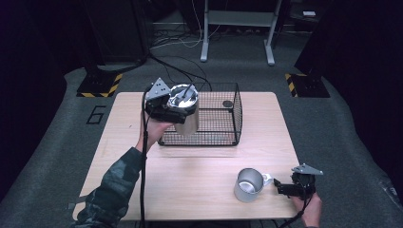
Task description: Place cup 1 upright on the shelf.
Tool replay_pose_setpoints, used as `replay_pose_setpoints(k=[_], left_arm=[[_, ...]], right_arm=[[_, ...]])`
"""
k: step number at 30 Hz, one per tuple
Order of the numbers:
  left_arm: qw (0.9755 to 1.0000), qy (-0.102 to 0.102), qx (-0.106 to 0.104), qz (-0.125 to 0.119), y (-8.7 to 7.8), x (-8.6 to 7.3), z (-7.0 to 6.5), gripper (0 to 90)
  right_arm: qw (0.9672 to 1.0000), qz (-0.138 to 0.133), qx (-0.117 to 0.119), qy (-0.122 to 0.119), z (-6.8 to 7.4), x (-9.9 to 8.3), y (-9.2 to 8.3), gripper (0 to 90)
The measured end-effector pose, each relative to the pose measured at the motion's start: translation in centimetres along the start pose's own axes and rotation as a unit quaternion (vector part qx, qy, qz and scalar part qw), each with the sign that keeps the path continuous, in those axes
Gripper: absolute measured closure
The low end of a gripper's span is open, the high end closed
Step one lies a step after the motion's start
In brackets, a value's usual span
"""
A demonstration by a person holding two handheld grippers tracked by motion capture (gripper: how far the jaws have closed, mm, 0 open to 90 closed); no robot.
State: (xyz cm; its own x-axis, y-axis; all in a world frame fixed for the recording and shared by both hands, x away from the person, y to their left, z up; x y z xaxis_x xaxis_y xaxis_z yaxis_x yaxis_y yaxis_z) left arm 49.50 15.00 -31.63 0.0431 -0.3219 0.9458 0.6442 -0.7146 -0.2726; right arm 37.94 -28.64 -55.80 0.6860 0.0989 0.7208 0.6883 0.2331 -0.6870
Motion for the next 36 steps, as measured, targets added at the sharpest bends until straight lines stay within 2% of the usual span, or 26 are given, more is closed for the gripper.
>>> replay_pose_setpoints(k=[13,19,22,28,30,36], left_arm=[[0.9999,-0.005,0.012,0.007,1.2,-0.2,1.4,4.0],[0.9996,-0.011,0.025,0.009,1.8,-0.4,2.3,4.0],[0.9994,-0.007,0.031,0.011,1.9,-0.5,2.6,4.0],[0.9989,-0.014,0.041,0.016,2.4,-1.0,3.4,4.0],[0.9988,-0.019,0.043,0.014,2.5,-1.0,3.5,4.0],[0.9977,-0.021,0.057,0.03,3.0,-1.7,4.2,4.0]], right_arm=[[1.0,0.0,0.0,-0.001,0.0,0.0,0.0,1.3],[1.0,0.0,0.0,0.0,0.0,0.0,0.0,1.3],[1.0,0.0,0.0,0.0,0.0,0.0,0.0,1.4],[1.0,-0.002,-0.001,-0.006,-0.1,0.0,0.0,1.6],[1.0,-0.001,0.0,-0.002,0.0,0.0,0.0,1.6],[1.0,-0.001,0.002,-0.003,0.0,0.0,0.0,1.9]])
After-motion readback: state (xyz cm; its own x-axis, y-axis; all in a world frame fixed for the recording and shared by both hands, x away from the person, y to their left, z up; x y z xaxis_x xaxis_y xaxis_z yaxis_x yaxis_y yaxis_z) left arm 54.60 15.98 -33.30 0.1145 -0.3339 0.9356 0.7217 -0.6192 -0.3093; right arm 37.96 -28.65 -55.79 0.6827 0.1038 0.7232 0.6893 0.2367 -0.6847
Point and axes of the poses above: each handheld gripper's, and its own axes: y roughly forward along the jaws, x roughly out of its top, z roughly to its left, the point moved 4 cm from there along y, roughly forward along the jaws, and after that the axes turned 7 degrees about y, right-handed, at the moved point
